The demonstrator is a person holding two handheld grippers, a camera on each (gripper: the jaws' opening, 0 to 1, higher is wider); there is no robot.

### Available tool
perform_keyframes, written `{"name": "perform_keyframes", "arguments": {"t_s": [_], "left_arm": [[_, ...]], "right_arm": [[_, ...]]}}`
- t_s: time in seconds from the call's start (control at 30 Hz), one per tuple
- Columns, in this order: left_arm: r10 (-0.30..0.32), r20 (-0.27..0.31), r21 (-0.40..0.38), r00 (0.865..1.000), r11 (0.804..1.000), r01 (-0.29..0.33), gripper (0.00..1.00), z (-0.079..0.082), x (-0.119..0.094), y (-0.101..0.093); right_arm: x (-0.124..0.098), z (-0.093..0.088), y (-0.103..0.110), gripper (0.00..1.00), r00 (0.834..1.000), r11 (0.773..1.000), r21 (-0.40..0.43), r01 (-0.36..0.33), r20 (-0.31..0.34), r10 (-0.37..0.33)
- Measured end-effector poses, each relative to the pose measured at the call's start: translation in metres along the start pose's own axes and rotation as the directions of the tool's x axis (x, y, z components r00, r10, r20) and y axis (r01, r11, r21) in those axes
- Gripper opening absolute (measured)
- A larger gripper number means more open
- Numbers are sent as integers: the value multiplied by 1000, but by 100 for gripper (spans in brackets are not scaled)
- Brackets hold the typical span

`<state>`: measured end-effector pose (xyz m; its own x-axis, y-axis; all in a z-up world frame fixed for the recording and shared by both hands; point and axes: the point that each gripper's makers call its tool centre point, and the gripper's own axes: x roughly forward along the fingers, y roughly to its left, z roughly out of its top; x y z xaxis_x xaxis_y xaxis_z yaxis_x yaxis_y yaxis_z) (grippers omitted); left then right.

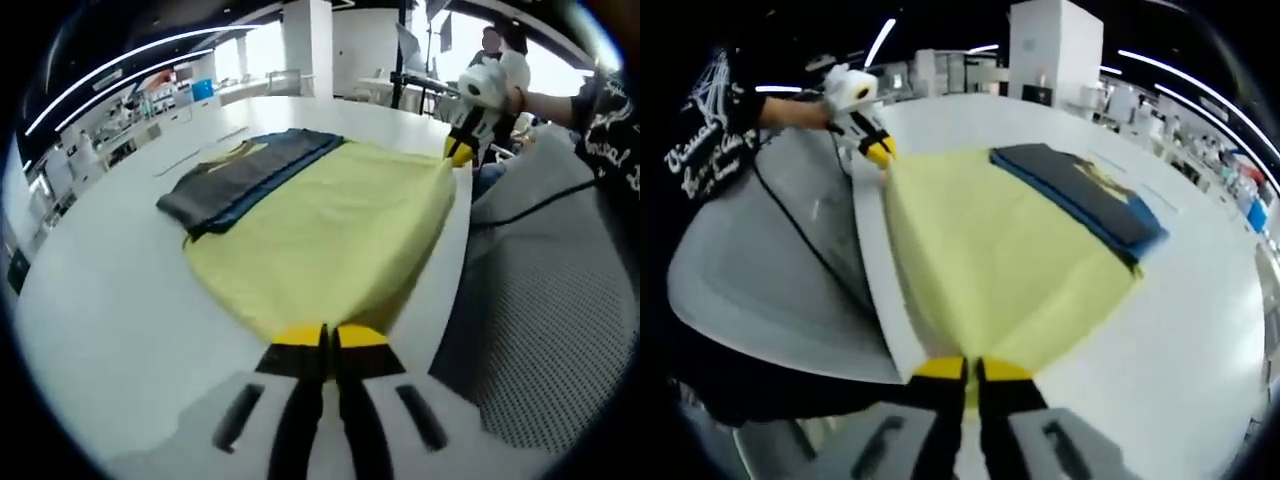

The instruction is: Fold the garment on the visible template until the final outline fits inside the template.

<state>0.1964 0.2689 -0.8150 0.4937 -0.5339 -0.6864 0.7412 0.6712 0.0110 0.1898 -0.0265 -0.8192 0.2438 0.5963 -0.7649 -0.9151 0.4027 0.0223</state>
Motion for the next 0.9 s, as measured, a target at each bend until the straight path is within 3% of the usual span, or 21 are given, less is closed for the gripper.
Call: {"name": "perform_keyframes", "arguments": {"t_s": [0.47,0.77,0.9], "left_arm": [[-20,48,-73,999,997,23,0,9,-22,-30],[-70,31,-64,997,995,72,0,11,-30,-49],[-83,-1,-9,997,996,83,0,9,-33,-55]], "right_arm": [[-24,-1,11,0,1000,1000,21,16,22,-16],[-35,-3,24,0,1000,1000,11,7,2,-7],[-41,-3,30,0,1000,1000,2,16,-10,-16]]}}
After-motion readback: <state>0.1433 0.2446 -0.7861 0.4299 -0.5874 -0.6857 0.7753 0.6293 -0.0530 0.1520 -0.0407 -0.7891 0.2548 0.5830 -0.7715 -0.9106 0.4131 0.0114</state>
